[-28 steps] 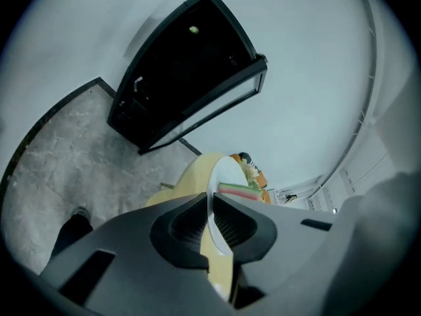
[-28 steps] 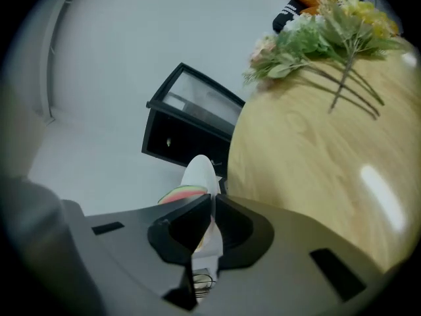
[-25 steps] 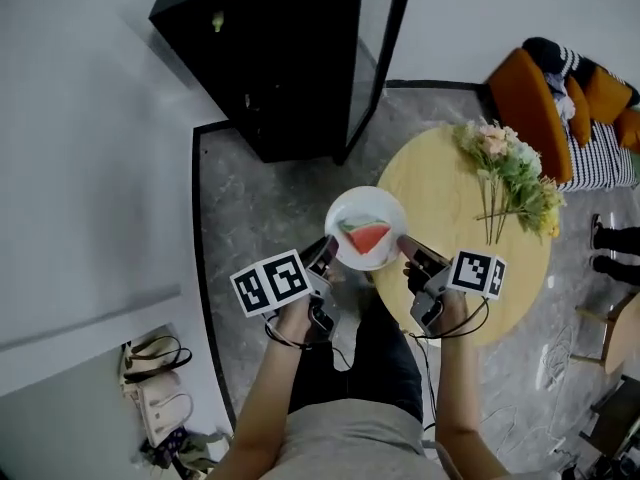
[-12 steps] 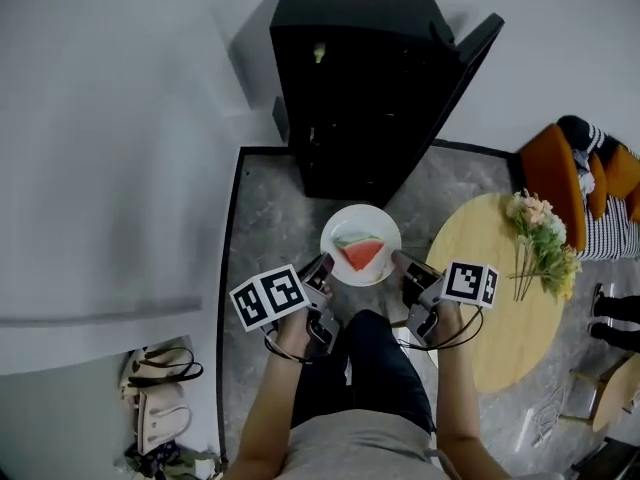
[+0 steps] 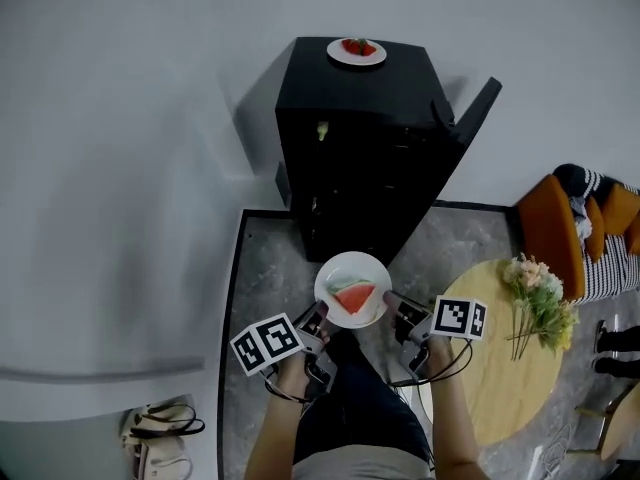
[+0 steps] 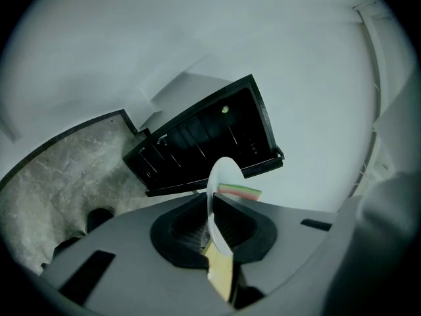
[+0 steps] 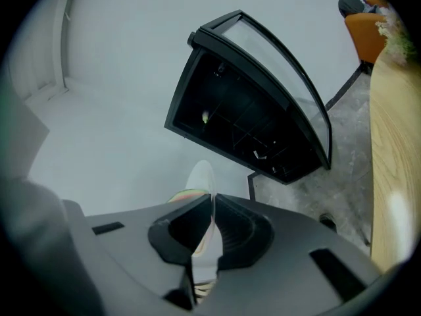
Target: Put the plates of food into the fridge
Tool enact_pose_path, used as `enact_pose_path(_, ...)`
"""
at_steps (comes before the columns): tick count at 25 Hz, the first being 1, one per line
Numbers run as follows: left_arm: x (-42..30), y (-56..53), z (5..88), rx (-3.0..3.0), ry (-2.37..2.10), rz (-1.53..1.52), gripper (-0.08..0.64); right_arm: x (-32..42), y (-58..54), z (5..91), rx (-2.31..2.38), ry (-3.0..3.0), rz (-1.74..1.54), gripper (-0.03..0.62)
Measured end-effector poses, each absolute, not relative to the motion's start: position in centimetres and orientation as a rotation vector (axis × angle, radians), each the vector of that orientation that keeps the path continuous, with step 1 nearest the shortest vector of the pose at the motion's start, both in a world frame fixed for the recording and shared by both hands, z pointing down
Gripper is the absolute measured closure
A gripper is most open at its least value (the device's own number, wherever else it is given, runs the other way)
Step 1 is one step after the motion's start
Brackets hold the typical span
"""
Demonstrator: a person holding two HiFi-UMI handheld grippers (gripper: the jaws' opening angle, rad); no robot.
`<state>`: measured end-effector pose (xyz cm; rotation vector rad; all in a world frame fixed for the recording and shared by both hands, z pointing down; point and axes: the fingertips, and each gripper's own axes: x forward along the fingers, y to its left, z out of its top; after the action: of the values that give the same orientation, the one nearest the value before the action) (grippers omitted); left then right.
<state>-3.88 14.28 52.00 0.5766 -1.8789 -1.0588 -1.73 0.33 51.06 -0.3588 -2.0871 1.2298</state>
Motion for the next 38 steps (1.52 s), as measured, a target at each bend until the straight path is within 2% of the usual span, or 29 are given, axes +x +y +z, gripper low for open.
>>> enact_pose_path(13,-17.3,8.8,48.5,0.589,-1.935,-1.074,0.528,-14.9,-5.4,47.9,-0.324,-2.171,1.330,0.563)
enact_pose_path(28,-24.9,5.2,47.4,0.591,-1.965,-1.211,0.532,-22.1,-9.3,47.2,-0.173,-2.245,1.530,0.563)
enact_pose_path(38,-30.9,3.3,48.8,0.605,-1.998,-1.181,0.531,-28.0,-11.2,47.0,-0.064,-2.430,1.475,0.565)
